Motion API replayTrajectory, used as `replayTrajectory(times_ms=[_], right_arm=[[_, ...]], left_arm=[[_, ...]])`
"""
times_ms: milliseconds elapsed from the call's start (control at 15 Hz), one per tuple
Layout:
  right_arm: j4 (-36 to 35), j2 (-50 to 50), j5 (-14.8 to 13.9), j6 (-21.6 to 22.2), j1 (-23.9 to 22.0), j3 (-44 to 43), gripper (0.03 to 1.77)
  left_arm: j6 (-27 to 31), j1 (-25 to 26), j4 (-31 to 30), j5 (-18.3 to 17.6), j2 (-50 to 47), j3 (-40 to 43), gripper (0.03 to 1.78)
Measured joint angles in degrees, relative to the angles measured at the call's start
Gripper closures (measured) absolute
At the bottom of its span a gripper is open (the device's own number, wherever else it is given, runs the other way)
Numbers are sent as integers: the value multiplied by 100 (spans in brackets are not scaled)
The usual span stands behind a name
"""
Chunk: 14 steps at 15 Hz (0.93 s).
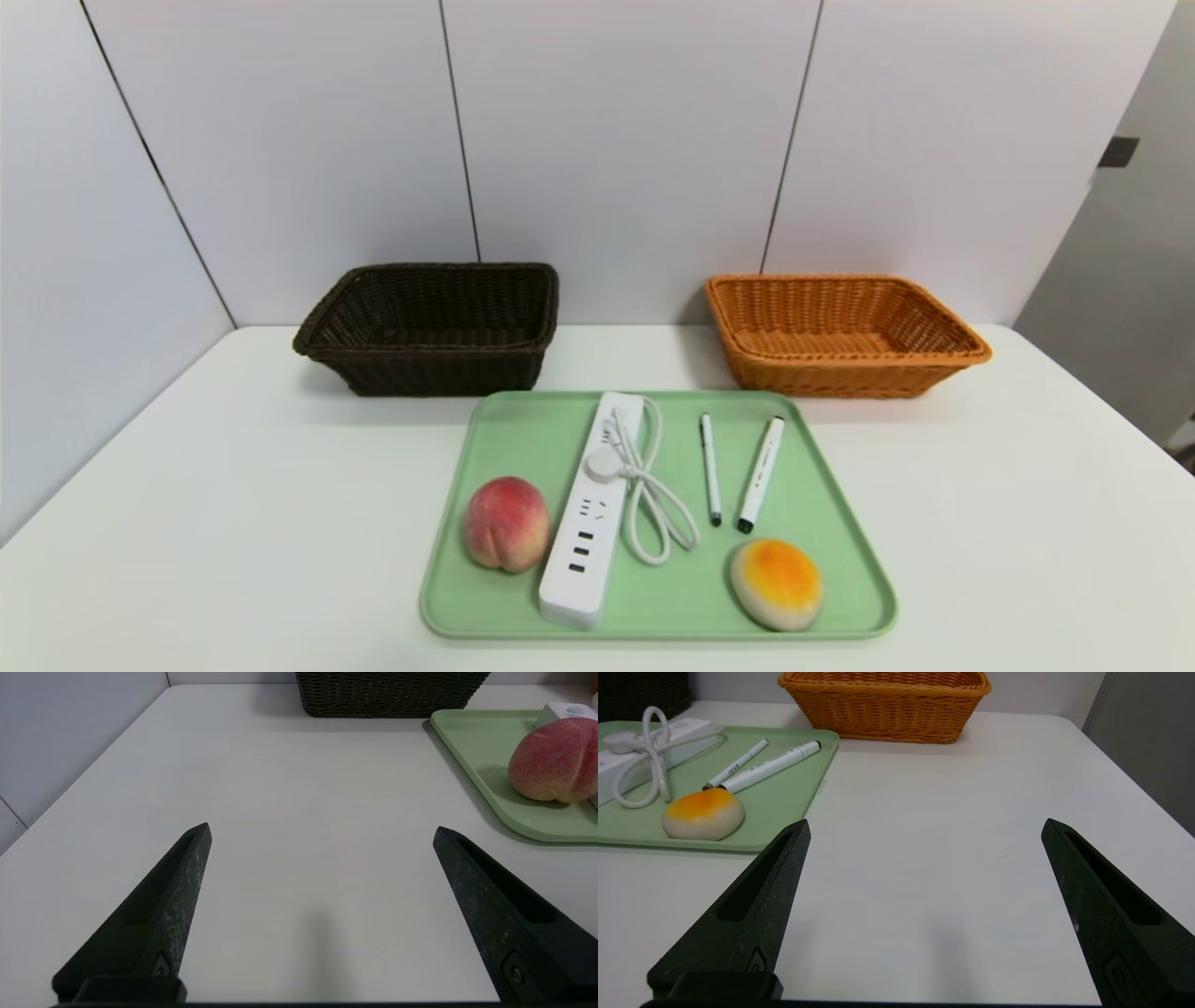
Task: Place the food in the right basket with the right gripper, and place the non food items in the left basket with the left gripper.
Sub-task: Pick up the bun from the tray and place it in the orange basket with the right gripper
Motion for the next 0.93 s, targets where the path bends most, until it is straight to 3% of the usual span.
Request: replayTrajectory(times_ms=[267,533,733,933], right_arm=[[408,1131,256,204,-7,-1304,9],[701,3020,492,351,21,-3003,9],[1376,4463,674,467,294,-4609,9],[2316,5820,713,685,918,-5851,9]], left_arm=[[17,0,1298,-152,251,-1376,12],[116,-2,2700,-453,1353,-2931,12],[187,-13,2968,-657,2548,-3836,12],[184,-17,3056,-817,4006,-4802,12]])
